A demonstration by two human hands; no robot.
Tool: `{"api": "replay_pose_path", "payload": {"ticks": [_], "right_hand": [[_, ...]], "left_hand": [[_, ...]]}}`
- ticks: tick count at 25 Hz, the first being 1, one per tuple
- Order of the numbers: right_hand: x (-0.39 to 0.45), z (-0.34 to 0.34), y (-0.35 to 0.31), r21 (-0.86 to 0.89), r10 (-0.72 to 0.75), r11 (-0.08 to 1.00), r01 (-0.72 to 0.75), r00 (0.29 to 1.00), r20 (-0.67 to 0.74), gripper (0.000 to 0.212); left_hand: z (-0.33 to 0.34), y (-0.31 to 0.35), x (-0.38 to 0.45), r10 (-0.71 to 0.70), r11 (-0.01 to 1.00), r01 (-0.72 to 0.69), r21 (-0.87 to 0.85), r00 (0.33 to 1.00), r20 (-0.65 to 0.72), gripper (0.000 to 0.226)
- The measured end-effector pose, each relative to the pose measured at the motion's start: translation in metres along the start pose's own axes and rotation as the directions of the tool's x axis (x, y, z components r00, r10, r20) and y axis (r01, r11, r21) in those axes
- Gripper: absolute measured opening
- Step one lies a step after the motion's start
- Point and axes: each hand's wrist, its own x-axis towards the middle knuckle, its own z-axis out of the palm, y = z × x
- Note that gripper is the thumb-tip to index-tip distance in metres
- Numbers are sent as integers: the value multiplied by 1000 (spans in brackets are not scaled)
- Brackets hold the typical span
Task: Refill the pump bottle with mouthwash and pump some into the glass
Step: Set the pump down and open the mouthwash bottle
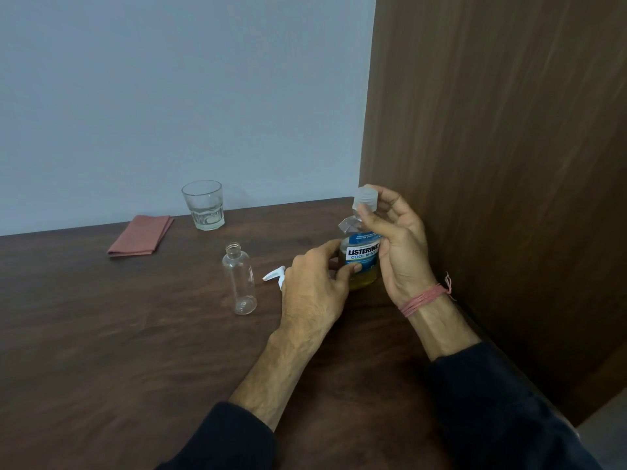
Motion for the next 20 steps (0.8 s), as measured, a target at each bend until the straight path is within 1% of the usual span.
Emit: {"api": "replay_pose_path", "payload": {"ticks": [2, 4, 7, 10, 12, 14, 18, 20], "right_hand": [[-2, 1, -1, 35, 19, 999, -19, 1000, 20, 34], [-4, 2, -3, 51, 28, 998, -30, 999, 43, 32], [-4, 0, -4, 9, 9, 1000, -10, 998, 66, 34], [-3, -3, -2, -54, 9, 999, -6, 998, 56, 34], [-4, -1, -3, -52, -2, 999, 5, 998, 64, 35], [-5, 0, -5, -36, -34, 999, 38, 996, 87, 35], [-2, -1, -8, -67, -132, 988, 139, 987, 91, 37], [-2, 0, -12, -14, -146, 989, 147, 986, 80, 38]], "left_hand": [[0, 0, 0, 3, 1000, -3, 16, 1000, -1, 49], [0, 1, 0, -4, 1000, 4, 17, 1000, 0, 50], [0, 2, 0, -10, 999, 10, 32, 1000, -3, 51], [0, 3, 0, -14, 999, 14, 47, 1000, 3, 52], [0, 2, -1, -15, 999, 15, 45, 1000, 4, 52], [0, 3, -1, -8, 999, 8, 39, 1000, -7, 50], [1, 4, -2, -2, 997, 3, 74, 1000, -20, 50], [1, 4, -1, 1, 996, 1, 87, 1000, -20, 50]]}}
